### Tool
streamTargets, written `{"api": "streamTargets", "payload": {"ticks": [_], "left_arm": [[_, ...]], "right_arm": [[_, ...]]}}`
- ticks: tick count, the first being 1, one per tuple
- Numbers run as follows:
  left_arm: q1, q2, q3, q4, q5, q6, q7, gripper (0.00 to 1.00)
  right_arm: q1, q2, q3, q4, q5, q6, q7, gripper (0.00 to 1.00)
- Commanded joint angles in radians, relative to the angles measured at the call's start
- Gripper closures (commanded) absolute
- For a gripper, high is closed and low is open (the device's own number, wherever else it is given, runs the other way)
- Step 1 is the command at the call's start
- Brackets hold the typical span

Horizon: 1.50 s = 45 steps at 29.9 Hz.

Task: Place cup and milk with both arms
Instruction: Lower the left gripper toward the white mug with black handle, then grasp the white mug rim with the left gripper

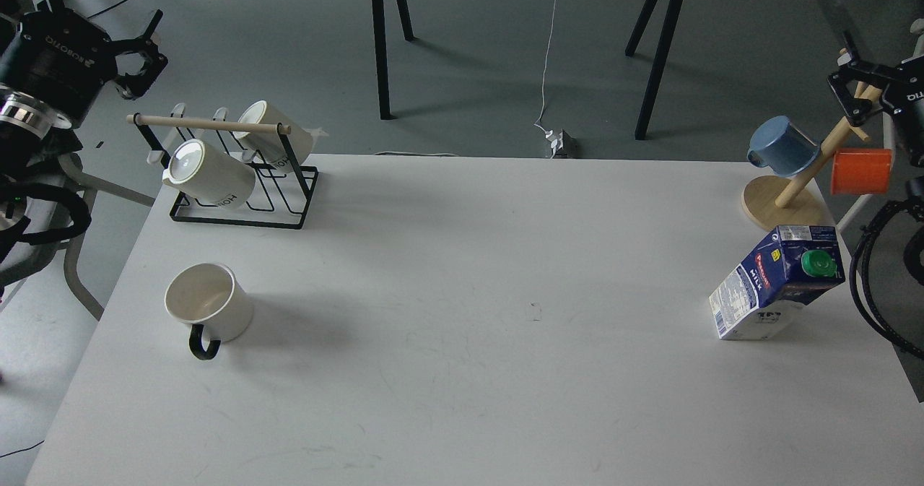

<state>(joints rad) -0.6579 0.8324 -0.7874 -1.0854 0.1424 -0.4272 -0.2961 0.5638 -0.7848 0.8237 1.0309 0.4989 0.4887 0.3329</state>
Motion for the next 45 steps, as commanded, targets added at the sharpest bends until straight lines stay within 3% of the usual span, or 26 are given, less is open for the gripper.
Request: {"api": "streamTargets", "payload": {"ticks": [1, 5, 8, 17, 21, 24, 26, 34, 45], "left_arm": [[0.035, 0.112, 0.019, -0.22, 0.195, 0.122, -0.008, 0.0], [0.047, 0.192, 0.051, -0.312, 0.435, 0.198, -0.026, 0.06], [0.067, 0.227, 0.053, -0.318, 0.677, 0.272, -0.084, 0.12], [0.176, 0.344, 0.145, -0.312, 1.07, 0.301, -0.087, 0.14], [0.193, 0.352, 0.244, -0.285, 1.313, 0.448, -0.091, 0.14], [0.201, 0.341, 0.351, -0.203, 1.498, 0.591, -0.083, 0.14], [0.201, 0.323, 0.407, -0.15, 1.577, 0.64, -0.075, 0.14], [0.201, 0.134, 0.442, 0.108, 1.694, 0.674, -0.077, 0.14], [0.231, 0.074, 0.445, 0.133, 1.718, 0.677, -0.077, 0.28]], "right_arm": [[-0.002, -0.001, 0.023, 0.018, 0.0, 0.0, 0.0, 0.0], [-0.002, -0.001, 0.049, 0.028, 0.001, 0.0, 0.0, 0.0], [-0.001, -0.002, 0.054, 0.028, -0.002, 0.0, -0.002, 0.0], [-0.012, -0.034, 0.051, 0.023, -0.011, 0.0, -0.002, 0.0], [-0.013, -0.036, 0.052, 0.021, -0.011, 0.0, -0.002, 0.0], [-0.012, -0.036, 0.052, 0.023, -0.011, 0.0, -0.002, 0.0], [-0.012, -0.036, 0.054, 0.023, -0.011, 0.0, -0.002, 0.0], [-0.01, -0.037, 0.069, 0.028, -0.005, 0.0, -0.002, 0.0], [-0.01, -0.057, 0.078, 0.047, -0.005, 0.0, 0.0, 0.0]]}}
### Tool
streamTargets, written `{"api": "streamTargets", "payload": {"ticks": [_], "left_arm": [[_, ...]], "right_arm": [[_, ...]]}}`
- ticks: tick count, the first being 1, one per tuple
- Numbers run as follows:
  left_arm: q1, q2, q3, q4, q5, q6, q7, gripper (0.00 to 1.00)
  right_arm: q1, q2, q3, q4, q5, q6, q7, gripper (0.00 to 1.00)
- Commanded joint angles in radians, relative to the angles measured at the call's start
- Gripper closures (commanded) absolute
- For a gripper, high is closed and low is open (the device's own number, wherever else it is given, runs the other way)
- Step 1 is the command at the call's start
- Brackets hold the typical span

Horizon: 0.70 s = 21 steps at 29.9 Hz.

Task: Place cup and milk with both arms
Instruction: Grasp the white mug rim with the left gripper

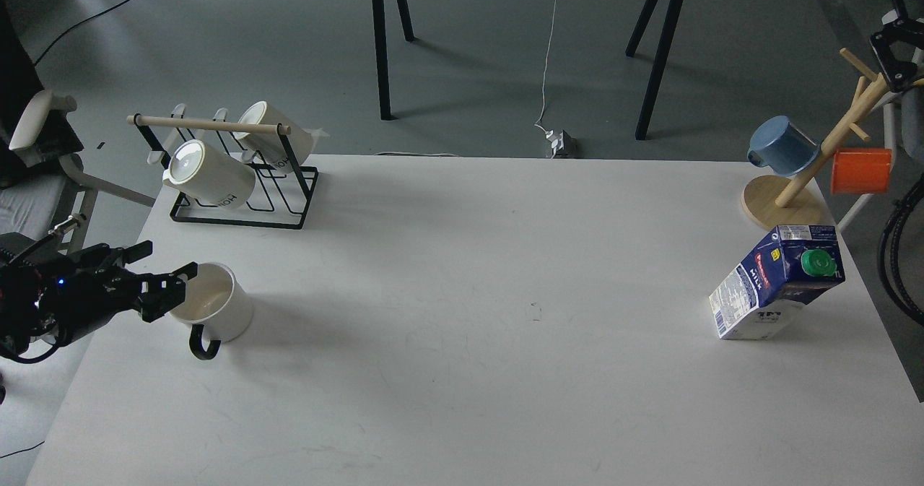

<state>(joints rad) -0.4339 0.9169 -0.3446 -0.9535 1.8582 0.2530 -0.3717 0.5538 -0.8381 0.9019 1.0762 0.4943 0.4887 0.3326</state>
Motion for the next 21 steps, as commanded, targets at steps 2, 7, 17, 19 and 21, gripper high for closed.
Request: {"api": "streamTargets", "payload": {"ticks": [2, 7, 17, 19, 21], "left_arm": [[0.01, -0.015, 0.03, 0.002, 0.003, -0.003, -0.001, 0.28], [0.007, -0.053, 0.065, 0.048, -0.002, 0.002, -0.003, 0.36], [0.007, -0.053, 0.07, 0.059, -0.001, -0.001, -0.01, 0.93], [0.009, -0.055, 0.07, 0.061, -0.002, -0.001, -0.009, 0.95], [0.007, -0.056, 0.068, 0.061, -0.002, -0.001, -0.009, 0.97]], "right_arm": [[-0.002, -0.004, 0.0, 0.002, 0.0, 0.0, 0.0, 0.0], [-0.002, -0.006, 0.002, 0.001, 0.0, 0.0, 0.002, 0.0], [-0.002, -0.006, 0.0, -0.002, 0.0, 0.0, 0.002, 0.0], [-0.002, -0.006, 0.0, -0.002, 0.0, 0.0, 0.002, 0.0], [-0.002, -0.006, 0.0, -0.004, -0.002, 0.0, 0.002, 0.0]]}}
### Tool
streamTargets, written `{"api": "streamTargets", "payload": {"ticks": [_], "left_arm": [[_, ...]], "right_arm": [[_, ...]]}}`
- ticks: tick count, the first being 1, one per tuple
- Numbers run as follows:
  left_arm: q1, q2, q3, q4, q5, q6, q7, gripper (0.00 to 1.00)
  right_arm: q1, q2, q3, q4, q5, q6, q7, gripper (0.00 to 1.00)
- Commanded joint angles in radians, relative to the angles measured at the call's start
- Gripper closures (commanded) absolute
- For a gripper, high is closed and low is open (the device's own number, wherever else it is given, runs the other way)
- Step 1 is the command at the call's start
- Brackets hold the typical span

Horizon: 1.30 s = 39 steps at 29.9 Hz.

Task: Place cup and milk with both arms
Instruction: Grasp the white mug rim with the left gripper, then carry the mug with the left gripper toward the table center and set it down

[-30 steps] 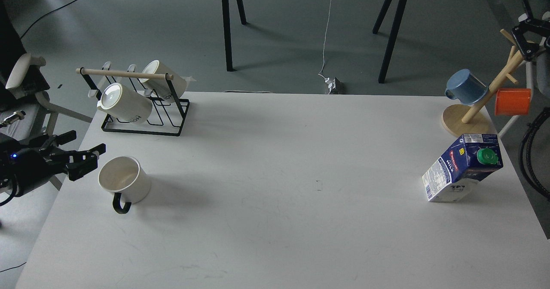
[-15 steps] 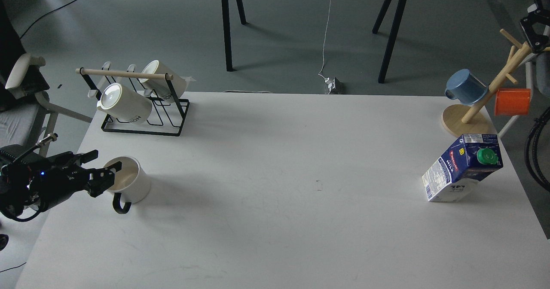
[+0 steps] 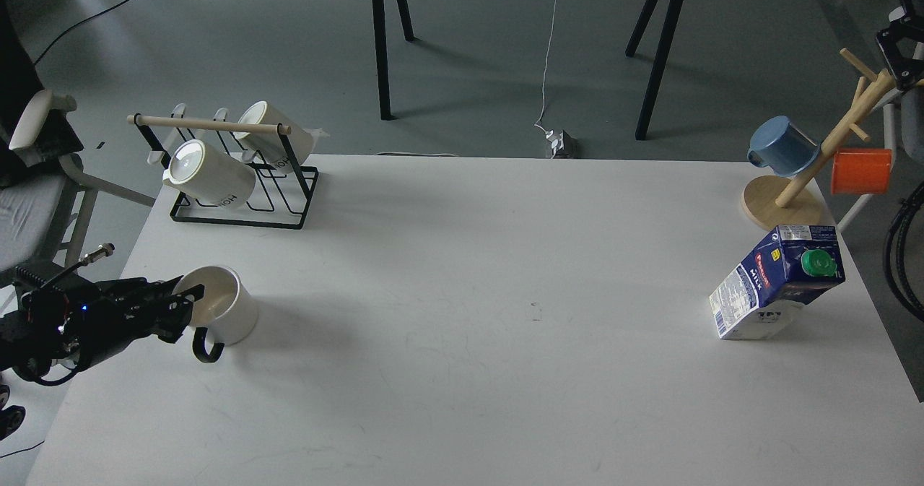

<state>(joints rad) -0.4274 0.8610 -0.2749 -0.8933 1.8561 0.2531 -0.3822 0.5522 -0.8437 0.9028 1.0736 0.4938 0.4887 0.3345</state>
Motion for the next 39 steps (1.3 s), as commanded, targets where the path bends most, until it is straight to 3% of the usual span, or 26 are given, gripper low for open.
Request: {"api": "streamTargets", "payload": {"ticks": [1, 7, 12, 21, 24, 29, 33, 39], "left_arm": [[-0.001, -0.002, -0.001, -0.001, 0.0, -0.002, 0.002, 0.97], [-0.02, 0.0, -0.007, -0.029, 0.0, -0.002, -0.004, 0.99], [-0.082, 0.021, -0.001, -0.127, 0.009, -0.02, -0.003, 0.99], [-0.31, 0.01, -0.006, -0.381, 0.055, -0.339, 0.005, 0.99], [-0.391, -0.095, -0.003, -0.386, 0.055, -0.419, 0.005, 0.97], [-0.421, -0.239, -0.001, -0.395, 0.07, -0.474, 0.012, 0.98], [-0.418, -0.336, -0.001, -0.388, 0.173, -0.543, 0.046, 0.98], [-0.401, -0.476, 0.019, -0.369, 0.294, -0.595, 0.155, 0.98]], "right_arm": [[0.0, 0.002, -0.001, -0.001, -0.001, 0.0, 0.0, 0.0], [0.0, 0.0, -0.001, -0.004, -0.005, 0.0, 0.0, 0.0], [0.0, -0.012, -0.001, -0.003, -0.004, 0.0, 0.0, 0.0], [0.0, -0.047, -0.001, -0.004, -0.001, 0.0, 0.0, 0.0], [0.0, -0.058, -0.001, -0.006, -0.001, 0.0, 0.0, 0.0], [0.0, -0.08, -0.001, -0.006, -0.001, 0.0, 0.0, 0.0], [0.0, -0.097, 0.001, -0.006, -0.001, 0.0, 0.0, 0.0], [-0.002, -0.113, -0.001, -0.007, -0.001, 0.0, 0.0, 0.0]]}}
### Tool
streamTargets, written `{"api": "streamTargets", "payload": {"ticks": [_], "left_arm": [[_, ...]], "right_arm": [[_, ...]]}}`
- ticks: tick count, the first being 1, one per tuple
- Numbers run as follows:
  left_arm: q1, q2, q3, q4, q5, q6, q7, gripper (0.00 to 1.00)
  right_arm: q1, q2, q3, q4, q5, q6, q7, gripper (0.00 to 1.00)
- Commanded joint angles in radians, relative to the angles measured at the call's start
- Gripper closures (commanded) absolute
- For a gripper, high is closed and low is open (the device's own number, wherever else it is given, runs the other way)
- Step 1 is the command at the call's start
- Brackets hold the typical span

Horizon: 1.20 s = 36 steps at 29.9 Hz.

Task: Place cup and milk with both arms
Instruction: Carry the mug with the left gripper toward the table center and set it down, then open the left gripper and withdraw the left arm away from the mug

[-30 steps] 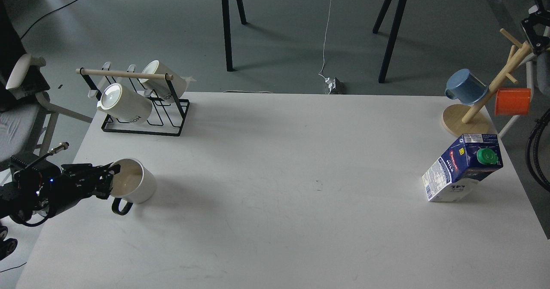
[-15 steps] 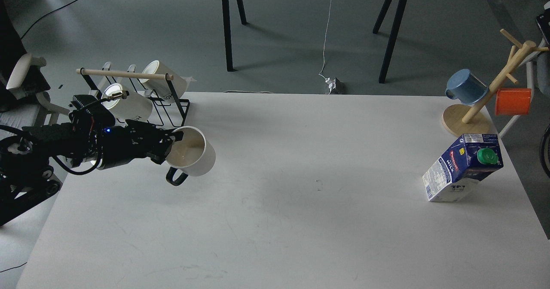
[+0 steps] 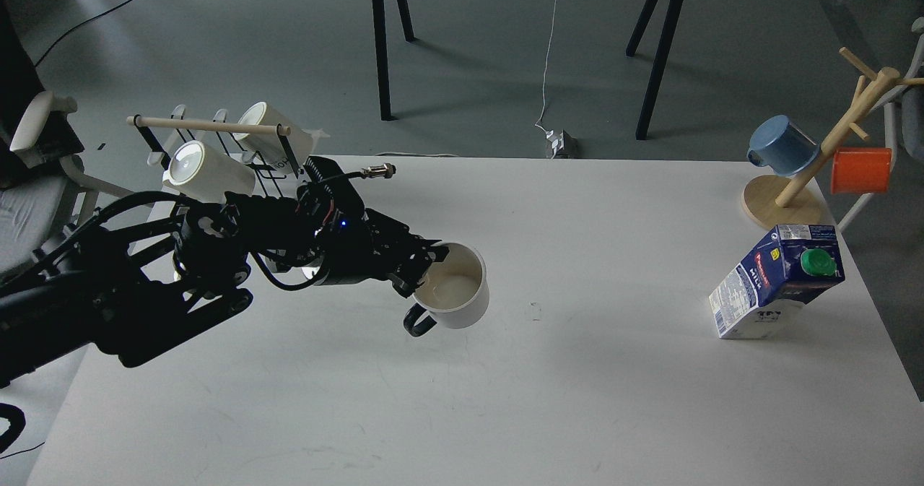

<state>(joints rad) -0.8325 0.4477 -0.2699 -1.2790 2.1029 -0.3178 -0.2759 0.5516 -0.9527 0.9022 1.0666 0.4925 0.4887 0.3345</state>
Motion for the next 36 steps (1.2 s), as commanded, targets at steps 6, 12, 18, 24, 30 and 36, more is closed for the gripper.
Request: {"api": "streamTargets", "payload": {"ticks": [6, 12, 18, 24, 30, 36], "left_arm": [[0.003, -0.22, 0.02, 0.139, 0.079, -0.027, 0.056, 0.98], [0.006, -0.303, 0.032, 0.196, 0.079, -0.029, 0.058, 0.96], [0.012, -0.304, 0.067, 0.213, 0.079, -0.026, 0.058, 0.83], [0.012, -0.316, 0.066, 0.24, 0.079, -0.026, 0.057, 0.77], [0.01, -0.322, 0.063, 0.242, 0.079, -0.018, 0.056, 0.49], [0.003, -0.31, 0.025, 0.242, 0.079, 0.077, 0.058, 0.01]], "right_arm": [[-0.002, -0.004, 0.0, -0.001, 0.0, 0.0, 0.003, 0.0], [-0.001, -0.004, -0.002, 0.001, 0.0, 0.0, 0.003, 0.0], [-0.007, -0.012, -0.002, -0.004, 0.0, 0.0, 0.003, 0.0], [-0.013, -0.004, -0.006, -0.002, 0.0, 0.0, 0.003, 0.0], [-0.015, -0.004, -0.005, -0.004, -0.003, 0.0, 0.003, 0.0], [-0.022, -0.012, 0.0, -0.004, 0.0, 0.0, 0.001, 0.0]]}}
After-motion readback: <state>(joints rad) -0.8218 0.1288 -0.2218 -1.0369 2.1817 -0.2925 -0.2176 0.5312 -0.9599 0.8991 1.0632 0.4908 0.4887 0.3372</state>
